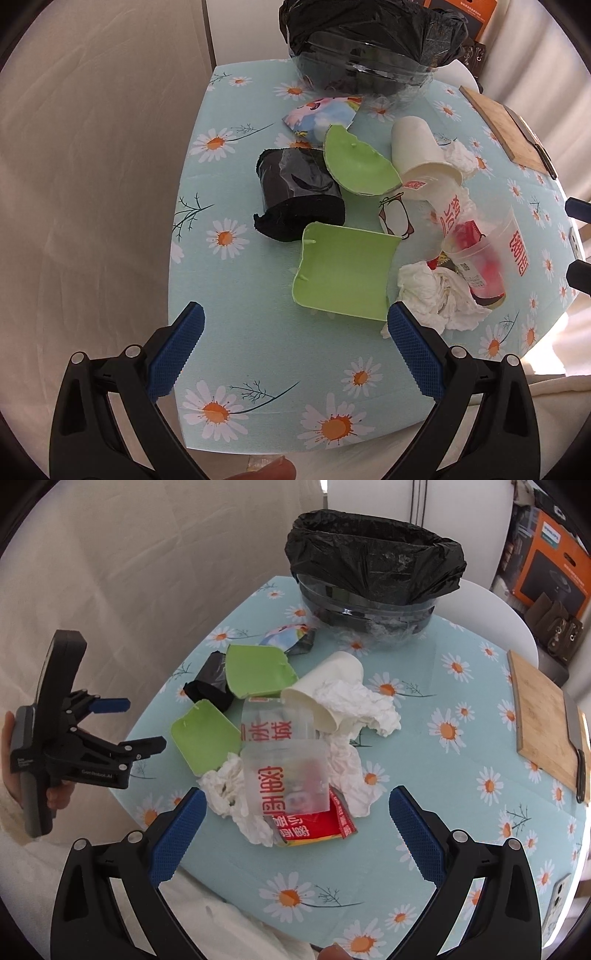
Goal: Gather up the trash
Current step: 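Move the left tool to the green plastic tray while the right tool approaches the clear cup, then close the left gripper on the green tray while the right gripper grasps the clear cup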
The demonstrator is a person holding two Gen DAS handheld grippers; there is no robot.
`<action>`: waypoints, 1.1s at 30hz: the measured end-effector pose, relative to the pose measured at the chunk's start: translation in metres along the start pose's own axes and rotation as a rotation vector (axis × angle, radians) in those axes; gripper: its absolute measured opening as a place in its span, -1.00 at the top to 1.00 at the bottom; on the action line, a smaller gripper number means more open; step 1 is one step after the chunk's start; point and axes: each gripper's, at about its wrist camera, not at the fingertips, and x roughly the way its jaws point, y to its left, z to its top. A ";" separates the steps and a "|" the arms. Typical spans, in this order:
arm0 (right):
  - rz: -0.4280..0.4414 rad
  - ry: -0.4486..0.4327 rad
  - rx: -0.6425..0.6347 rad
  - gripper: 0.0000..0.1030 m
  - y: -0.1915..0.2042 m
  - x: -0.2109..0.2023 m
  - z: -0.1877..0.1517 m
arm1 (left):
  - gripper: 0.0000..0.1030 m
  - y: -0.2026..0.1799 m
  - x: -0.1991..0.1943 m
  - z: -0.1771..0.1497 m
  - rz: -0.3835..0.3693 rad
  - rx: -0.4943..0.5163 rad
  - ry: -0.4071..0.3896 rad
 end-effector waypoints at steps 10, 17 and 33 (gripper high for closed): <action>-0.001 0.052 0.041 -0.84 0.000 0.027 0.010 | -0.88 0.009 0.028 0.019 -0.038 0.065 0.037; 0.030 0.081 0.065 -0.77 0.001 0.050 0.016 | -0.55 0.002 0.045 0.026 -0.049 0.167 0.066; 0.095 0.035 0.078 0.13 -0.008 0.019 0.007 | 0.79 -0.002 0.032 0.014 -0.072 0.203 0.092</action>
